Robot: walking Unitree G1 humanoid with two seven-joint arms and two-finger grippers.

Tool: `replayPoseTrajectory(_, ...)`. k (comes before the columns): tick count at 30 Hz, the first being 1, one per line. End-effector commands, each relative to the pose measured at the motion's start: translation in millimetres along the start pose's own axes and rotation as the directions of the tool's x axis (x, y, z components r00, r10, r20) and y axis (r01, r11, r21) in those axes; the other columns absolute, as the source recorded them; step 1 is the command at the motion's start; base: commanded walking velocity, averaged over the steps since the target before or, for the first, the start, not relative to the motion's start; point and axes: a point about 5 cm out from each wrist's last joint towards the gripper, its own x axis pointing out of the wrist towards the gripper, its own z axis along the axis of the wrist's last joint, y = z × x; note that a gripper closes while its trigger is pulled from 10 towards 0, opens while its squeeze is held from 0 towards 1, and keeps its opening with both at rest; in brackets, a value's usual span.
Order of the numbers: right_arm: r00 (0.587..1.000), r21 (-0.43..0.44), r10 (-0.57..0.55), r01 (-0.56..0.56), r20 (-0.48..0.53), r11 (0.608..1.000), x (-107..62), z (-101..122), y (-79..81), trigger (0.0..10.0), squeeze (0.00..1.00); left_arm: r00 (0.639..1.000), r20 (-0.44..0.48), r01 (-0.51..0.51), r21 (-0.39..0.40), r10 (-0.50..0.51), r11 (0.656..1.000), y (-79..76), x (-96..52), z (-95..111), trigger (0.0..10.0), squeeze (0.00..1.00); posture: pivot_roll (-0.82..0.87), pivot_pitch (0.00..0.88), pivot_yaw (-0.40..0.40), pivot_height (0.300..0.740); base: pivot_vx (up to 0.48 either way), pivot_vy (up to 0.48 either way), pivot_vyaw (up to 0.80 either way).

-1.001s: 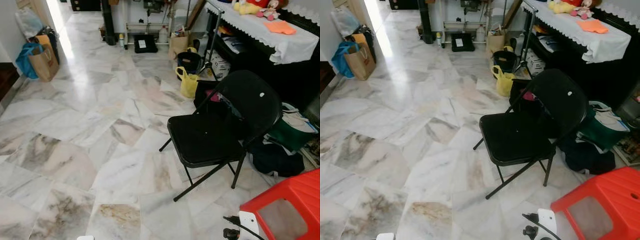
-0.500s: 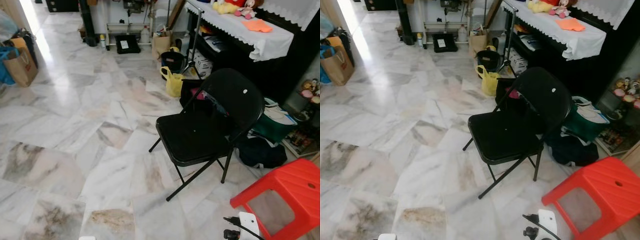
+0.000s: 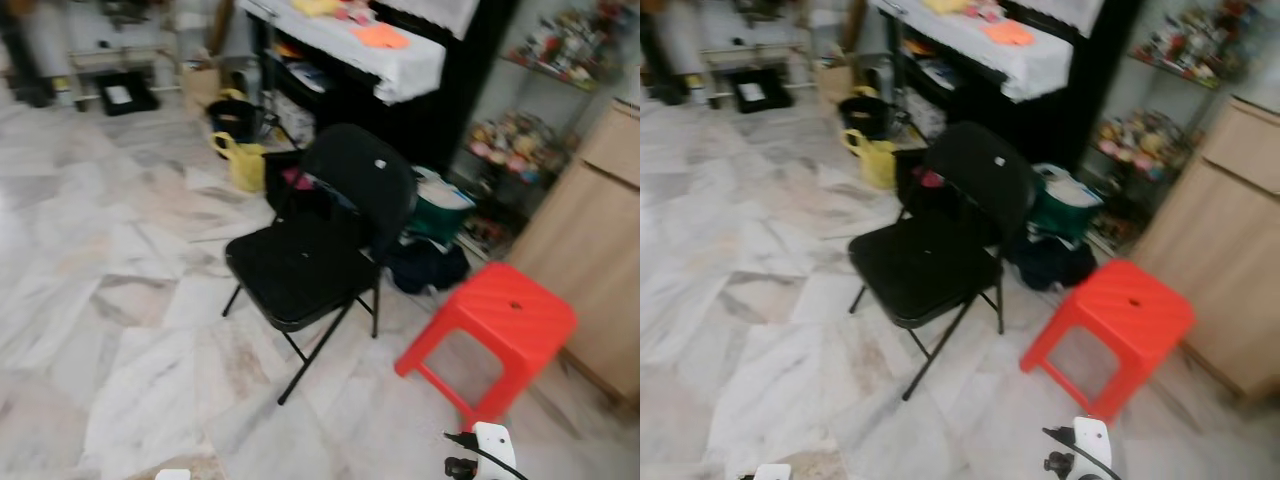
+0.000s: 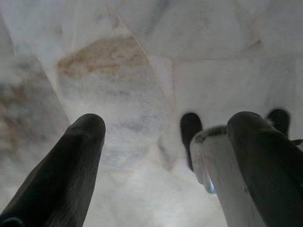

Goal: Setting the table

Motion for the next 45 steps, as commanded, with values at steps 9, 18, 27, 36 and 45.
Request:
replayPoseTrajectory(9, 1.000, 0.000, -0.023, 0.023, -0.016, 1.000, -2.3, -3.9, -8.1, 10.0, 0.00, 1.000, 0.002, 0.021, -0.008, -0.021, 1.000, -6.8, 0.3, -1.1, 10.0, 0.00, 0.10, 0.083, -0.037, 0.740, 0.000, 0.000, -0.79)
replayPoseTrajectory(18, 1.000, -0.001, -0.025, 0.025, -0.017, 1.000, -2.5, -3.7, -8.8, 10.0, 0.00, 1.000, 0.008, 0.028, -0.011, -0.028, 1.000, -8.0, 0.8, 0.8, 10.0, 0.00, 0.10, 0.090, -0.037, 0.740, 0.000, 0.000, -0.78)
replayPoseTrajectory(27, 1.000, -0.004, -0.025, 0.025, -0.016, 1.000, -2.5, -3.3, -9.0, 10.0, 0.00, 0.999, 0.007, 0.044, 0.001, -0.044, 0.999, -9.8, 1.1, 1.8, 10.0, 0.00, 0.09, 0.095, -0.038, 0.740, 0.000, 0.000, -0.78)
replayPoseTrajectory(36, 1.000, -0.012, -0.026, 0.025, -0.015, 1.000, -2.5, -2.4, -9.3, 10.0, 0.00, 0.998, 0.001, 0.057, 0.021, -0.057, 0.998, -10.7, 1.5, 2.9, 10.0, 0.00, 0.09, 0.090, -0.039, 0.740, 0.000, 0.000, -0.78)
replayPoseTrajectory(45, 1.000, -0.071, -0.011, 0.010, -0.016, 0.997, -2.5, -1.2, -8.7, 10.0, 0.00, 0.998, -0.007, 0.056, 0.046, -0.056, 0.997, -7.8, 1.2, 2.1, 10.0, 0.00, 0.08, 0.082, -0.026, 0.740, 0.000, 0.000, -0.78)
